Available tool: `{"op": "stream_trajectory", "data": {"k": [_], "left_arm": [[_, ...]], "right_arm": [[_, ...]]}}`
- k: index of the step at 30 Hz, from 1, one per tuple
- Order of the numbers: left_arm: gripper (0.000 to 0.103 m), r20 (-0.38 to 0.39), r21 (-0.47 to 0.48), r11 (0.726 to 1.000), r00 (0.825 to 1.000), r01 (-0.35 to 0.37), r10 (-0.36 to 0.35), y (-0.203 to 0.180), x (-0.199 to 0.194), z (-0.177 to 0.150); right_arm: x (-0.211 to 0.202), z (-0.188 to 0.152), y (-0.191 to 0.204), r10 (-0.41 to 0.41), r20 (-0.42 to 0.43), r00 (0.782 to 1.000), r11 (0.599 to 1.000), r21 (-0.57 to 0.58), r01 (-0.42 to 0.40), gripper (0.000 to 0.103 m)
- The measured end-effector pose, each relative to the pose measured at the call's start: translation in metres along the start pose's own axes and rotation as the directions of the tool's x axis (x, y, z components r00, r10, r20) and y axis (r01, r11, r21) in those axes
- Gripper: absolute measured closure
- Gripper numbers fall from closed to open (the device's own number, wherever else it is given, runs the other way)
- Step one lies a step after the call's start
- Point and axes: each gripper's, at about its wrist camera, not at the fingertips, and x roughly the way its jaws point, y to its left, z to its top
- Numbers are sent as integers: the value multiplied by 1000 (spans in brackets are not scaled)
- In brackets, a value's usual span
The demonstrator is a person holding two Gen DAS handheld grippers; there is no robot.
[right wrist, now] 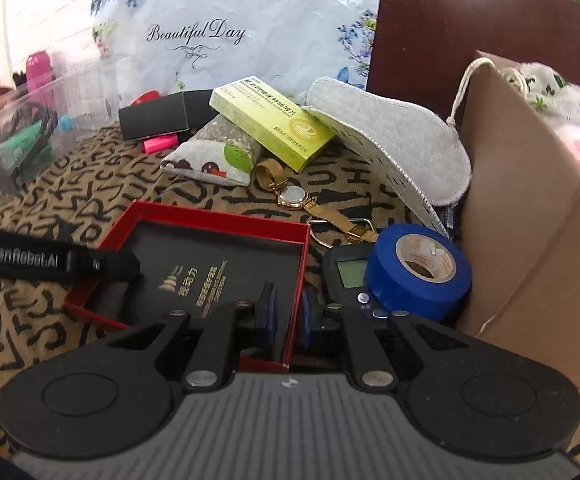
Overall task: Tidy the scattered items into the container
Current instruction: 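Lift the tray, carry it into the cardboard box and release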
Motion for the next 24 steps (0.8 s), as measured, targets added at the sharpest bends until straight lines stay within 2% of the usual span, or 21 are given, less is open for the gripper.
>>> {"op": "stream_trajectory", "data": {"k": [3,5,10,15,19,24], "left_arm": [[77,5,8,1000,1000,-21,21,-3,-4,0],[81,21,-14,1000,1000,-12,13,-3,-12,0],[81,132,2,1000,991,9,-9,-18,-45,14],[81,238,64,996,968,64,-78,-49,-73,40],[81,254,127,983,954,133,-162,-87,-74,58],[81,240,226,950,932,217,-270,-153,-63,78]], "right_arm": [[-2,0,-3,4,-5,1000,1000,25,-4,100],[-9,-2,0,-17,9,1000,1000,5,17,100],[-42,8,5,-48,128,991,998,-32,53,100],[-83,32,-5,-89,277,957,994,-31,102,100],[-110,45,-31,-158,348,924,987,33,156,100],[-139,50,-86,-263,384,885,965,127,232,100]]}}
